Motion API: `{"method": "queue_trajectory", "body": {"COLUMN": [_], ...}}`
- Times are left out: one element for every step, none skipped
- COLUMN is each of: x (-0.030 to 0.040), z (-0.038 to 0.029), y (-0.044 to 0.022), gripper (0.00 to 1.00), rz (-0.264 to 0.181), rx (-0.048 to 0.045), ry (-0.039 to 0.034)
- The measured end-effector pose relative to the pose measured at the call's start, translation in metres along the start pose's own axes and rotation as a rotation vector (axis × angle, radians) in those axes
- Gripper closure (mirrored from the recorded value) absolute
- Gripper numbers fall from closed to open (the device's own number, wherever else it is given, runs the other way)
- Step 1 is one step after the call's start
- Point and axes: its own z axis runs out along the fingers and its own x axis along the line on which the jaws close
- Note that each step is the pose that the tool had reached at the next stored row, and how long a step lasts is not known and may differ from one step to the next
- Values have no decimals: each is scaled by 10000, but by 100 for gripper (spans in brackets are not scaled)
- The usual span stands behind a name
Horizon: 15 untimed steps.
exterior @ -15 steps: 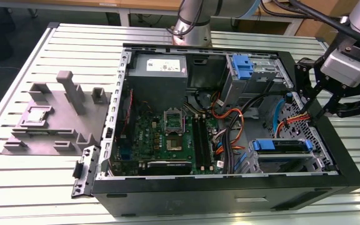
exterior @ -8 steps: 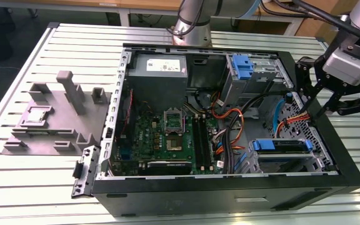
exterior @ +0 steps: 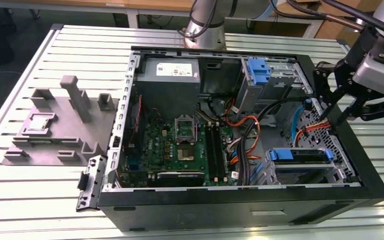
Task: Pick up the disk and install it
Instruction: 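Insert the first disk wire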
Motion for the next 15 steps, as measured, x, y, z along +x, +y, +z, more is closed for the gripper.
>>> {"method": "queue_trajectory", "body": {"x": [0, 0, 0, 0, 0, 1, 3, 7, 11, 14, 14, 15, 14, 14, 14], "z": [0, 0, 1, 2, 2, 3, 3, 4, 5, 6, 7, 7, 8, 9, 10], "y": [0, 0, 0, 0, 0, -1, -4, -7, -10, -13, -13, -12, -12, -13, -13], "gripper": [67, 67, 67, 67, 67, 67, 67, 67, 67, 67, 67, 67, 67, 67, 67], "rz": [-159, -334, -492, -644, -775, -865, -922, -960, -985, -1021, -1096, -1252, -1424, -1600, -1790], "rx": [9, 20, 29, 39, 46, 45, 36, 18, 1, -13, -17, -9, 4, 16, 28], "ry": [-11, -25, -37, -48, -58, -60, -53, -39, -25, -14, -12, -21, -34, -47, -60]}}
